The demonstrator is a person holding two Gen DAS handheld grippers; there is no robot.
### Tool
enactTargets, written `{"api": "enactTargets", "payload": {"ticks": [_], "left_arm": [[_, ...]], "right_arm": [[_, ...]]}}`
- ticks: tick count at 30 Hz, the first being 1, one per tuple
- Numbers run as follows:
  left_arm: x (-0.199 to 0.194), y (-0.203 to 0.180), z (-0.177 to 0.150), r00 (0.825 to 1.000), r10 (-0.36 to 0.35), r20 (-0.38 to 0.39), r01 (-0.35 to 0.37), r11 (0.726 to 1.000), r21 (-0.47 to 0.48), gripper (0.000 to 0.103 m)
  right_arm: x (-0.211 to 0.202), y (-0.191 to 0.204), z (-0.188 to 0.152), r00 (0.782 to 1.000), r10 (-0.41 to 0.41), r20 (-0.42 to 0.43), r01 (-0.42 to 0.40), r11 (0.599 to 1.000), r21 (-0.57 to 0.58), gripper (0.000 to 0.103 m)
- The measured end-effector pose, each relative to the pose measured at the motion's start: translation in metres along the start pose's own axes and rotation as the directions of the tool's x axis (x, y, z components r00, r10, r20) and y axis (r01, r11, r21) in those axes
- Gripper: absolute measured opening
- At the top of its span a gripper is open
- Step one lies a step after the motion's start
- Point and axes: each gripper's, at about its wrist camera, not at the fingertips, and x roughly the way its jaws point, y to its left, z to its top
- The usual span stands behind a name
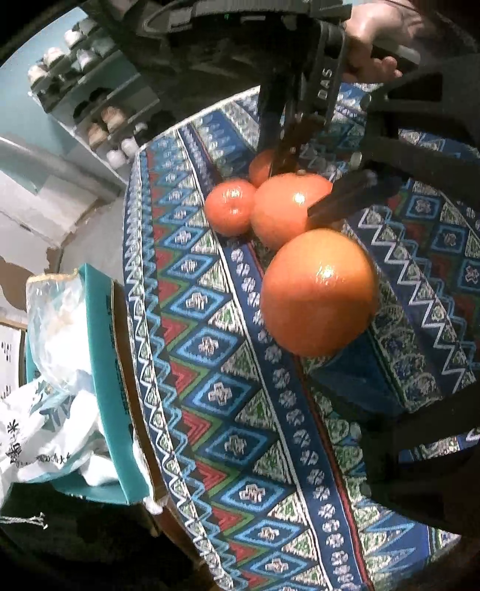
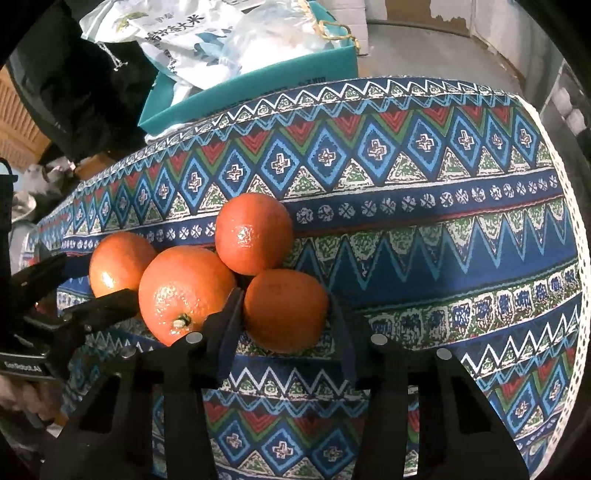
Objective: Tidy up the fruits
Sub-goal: 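Close left tool on the large orange while right tool grasps the smaller orange, then carry the large orange with left tool while right tool carries its orange to the plate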
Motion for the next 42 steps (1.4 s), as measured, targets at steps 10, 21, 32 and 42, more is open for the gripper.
{"api": "enactTargets", "payload": {"ticks": [10, 21, 32, 42], "left_arm": [[-0.007, -0.010, -0.011, 0.996, 0.085, 0.020, -0.086, 0.995, 0.045, 0.068], [-0.040, -0.011, -0.022, 0.989, 0.132, 0.068, -0.135, 0.990, 0.041, 0.068], [-0.082, -0.024, -0.036, 0.978, 0.169, 0.122, -0.177, 0.983, 0.051, 0.068], [-0.118, -0.023, -0.052, 0.971, 0.186, 0.152, -0.192, 0.981, 0.024, 0.068]], "right_arm": [[-0.010, 0.010, -0.001, 0.997, -0.056, 0.050, 0.059, 0.996, -0.060, 0.044], [-0.039, 0.027, -0.005, 0.988, -0.104, 0.116, 0.117, 0.987, -0.106, 0.044], [-0.073, 0.054, -0.014, 0.978, -0.098, 0.183, 0.127, 0.979, -0.157, 0.044], [-0.096, 0.080, -0.016, 0.972, -0.068, 0.227, 0.115, 0.973, -0.200, 0.044]]}}
